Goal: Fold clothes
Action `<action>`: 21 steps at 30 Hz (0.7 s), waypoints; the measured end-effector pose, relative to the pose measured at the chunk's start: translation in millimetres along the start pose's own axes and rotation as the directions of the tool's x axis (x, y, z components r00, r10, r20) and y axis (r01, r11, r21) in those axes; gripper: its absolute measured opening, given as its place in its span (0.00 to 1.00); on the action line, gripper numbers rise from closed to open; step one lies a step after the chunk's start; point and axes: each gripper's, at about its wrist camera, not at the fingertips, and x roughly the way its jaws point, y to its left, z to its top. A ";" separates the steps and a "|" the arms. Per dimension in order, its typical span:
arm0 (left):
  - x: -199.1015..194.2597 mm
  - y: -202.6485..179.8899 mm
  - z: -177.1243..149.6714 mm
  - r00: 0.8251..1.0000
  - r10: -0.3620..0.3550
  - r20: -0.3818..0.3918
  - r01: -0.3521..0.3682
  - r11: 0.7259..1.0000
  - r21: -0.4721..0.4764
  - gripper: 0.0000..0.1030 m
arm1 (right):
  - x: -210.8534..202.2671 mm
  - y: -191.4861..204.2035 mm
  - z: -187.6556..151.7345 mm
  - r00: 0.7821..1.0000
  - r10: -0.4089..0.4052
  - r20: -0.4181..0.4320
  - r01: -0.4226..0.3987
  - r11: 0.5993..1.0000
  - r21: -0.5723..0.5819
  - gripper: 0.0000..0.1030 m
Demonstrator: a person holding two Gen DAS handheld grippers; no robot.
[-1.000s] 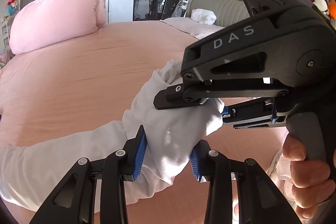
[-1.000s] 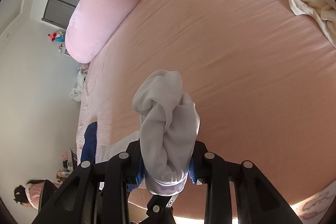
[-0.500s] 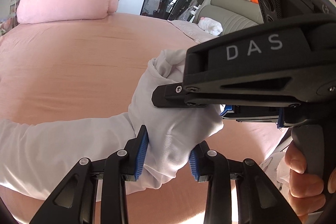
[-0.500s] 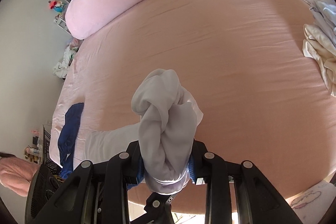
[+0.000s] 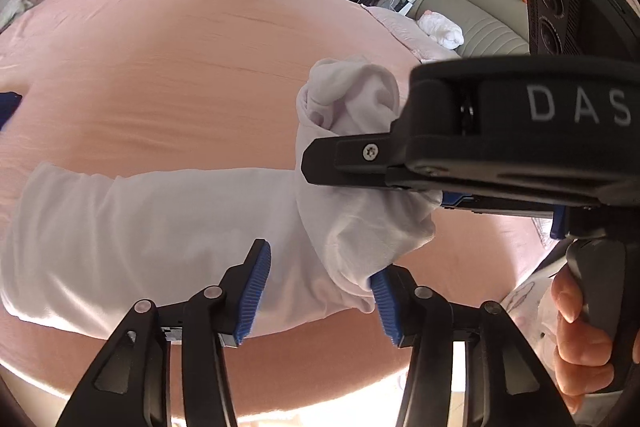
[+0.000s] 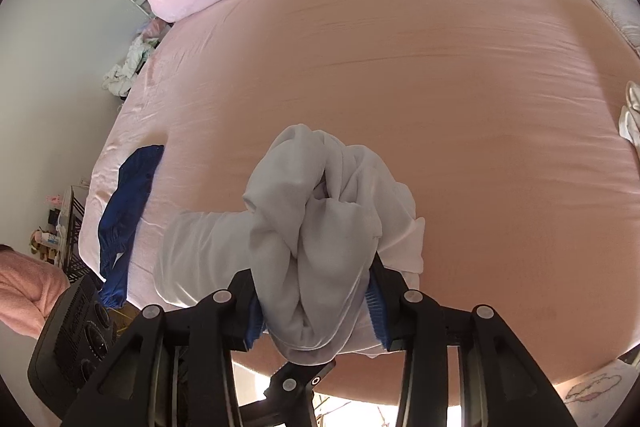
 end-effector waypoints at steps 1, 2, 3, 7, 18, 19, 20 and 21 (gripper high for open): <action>-2.4 1.4 -3.8 1.000 0.012 -0.006 -0.012 1.000 0.004 0.49 | 2.2 -0.6 -0.3 1.000 0.020 -0.011 -0.020 1.000 0.013 0.51; -3.8 5.5 -3.8 1.000 0.010 -0.013 -0.010 1.000 -0.007 0.50 | 4.4 -1.3 -0.6 0.999 0.045 -0.016 -0.044 0.999 0.031 0.52; -5.0 10.6 -3.4 1.000 0.001 -0.021 -0.001 1.000 -0.023 0.50 | 6.2 -2.0 -0.7 0.997 0.070 -0.021 -0.069 0.997 0.047 0.54; -9.0 36.9 0.0 0.998 -0.049 -0.047 0.043 0.992 -0.122 0.51 | 7.2 -9.0 -0.5 0.983 0.182 -0.033 -0.177 0.978 0.109 0.60; -53.7 96.0 -1.0 0.998 -0.058 -0.002 0.056 0.964 -0.261 0.54 | -7.4 -54.7 -2.6 0.966 0.260 0.001 -0.251 0.933 0.256 0.65; -57.8 97.6 -18.3 0.997 -0.076 0.002 0.074 0.958 -0.278 0.59 | -7.0 -59.3 -2.3 0.969 0.246 0.001 -0.237 0.935 0.263 0.65; -54.9 98.3 -15.0 0.996 -0.091 0.000 0.087 0.952 -0.292 0.71 | -5.7 -63.5 -2.6 0.970 0.243 0.000 -0.234 0.933 0.274 0.65; -52.1 99.0 -11.6 0.994 -0.106 -0.001 0.100 0.947 -0.305 0.76 | -4.4 -67.7 -2.8 0.971 0.240 0.000 -0.230 0.931 0.284 0.65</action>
